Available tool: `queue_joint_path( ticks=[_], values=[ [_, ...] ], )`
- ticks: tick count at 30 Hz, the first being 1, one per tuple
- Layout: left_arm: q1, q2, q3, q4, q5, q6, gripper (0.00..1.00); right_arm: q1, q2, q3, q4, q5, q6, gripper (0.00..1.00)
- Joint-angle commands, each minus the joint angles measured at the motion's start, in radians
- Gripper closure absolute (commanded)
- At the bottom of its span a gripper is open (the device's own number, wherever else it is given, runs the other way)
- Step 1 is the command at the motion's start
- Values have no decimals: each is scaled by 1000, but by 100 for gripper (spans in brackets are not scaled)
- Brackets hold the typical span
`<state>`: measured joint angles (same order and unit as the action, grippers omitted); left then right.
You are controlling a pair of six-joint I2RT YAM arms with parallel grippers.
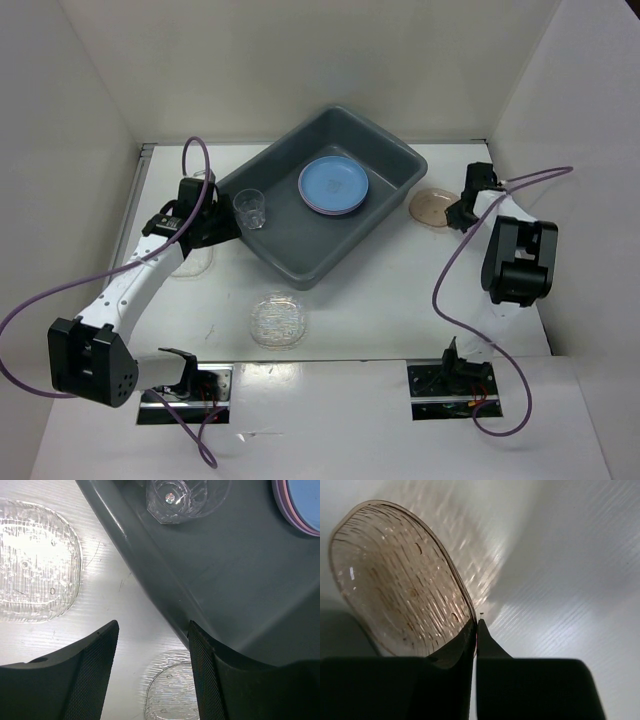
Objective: Place the mixed dishes into the plastic bin
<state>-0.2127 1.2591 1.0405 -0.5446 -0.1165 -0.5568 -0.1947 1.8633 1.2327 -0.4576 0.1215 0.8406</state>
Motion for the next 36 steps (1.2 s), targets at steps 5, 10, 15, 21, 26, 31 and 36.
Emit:
queue_joint_path(
  ticks=[5, 10, 15, 21, 26, 31, 36],
  values=[
    [3, 17, 9, 5, -22, -2, 34, 64, -321, 16, -49, 384, 64, 99],
    [3, 26, 18, 5, -22, 8, 34, 119, -406, 115, -70, 458, 16, 99],
    [3, 36, 27, 14, -22, 8, 34, 221, -470, 126, 138, 262, -109, 99],
    [3, 36, 38, 5, -31, 8, 34, 415, -258, 339, 37, 20, -221, 99],
    [3, 17, 38, 5, -31, 8, 34, 511, -64, 430, 8, -5, -233, 99],
    [3, -15, 62, -37, -87, 8, 33, 521, 65, 473, -4, -34, -212, 96],
    [3, -24, 85, -51, -89, -3, 33, 531, 148, 495, -21, -78, -212, 85]
  ],
)
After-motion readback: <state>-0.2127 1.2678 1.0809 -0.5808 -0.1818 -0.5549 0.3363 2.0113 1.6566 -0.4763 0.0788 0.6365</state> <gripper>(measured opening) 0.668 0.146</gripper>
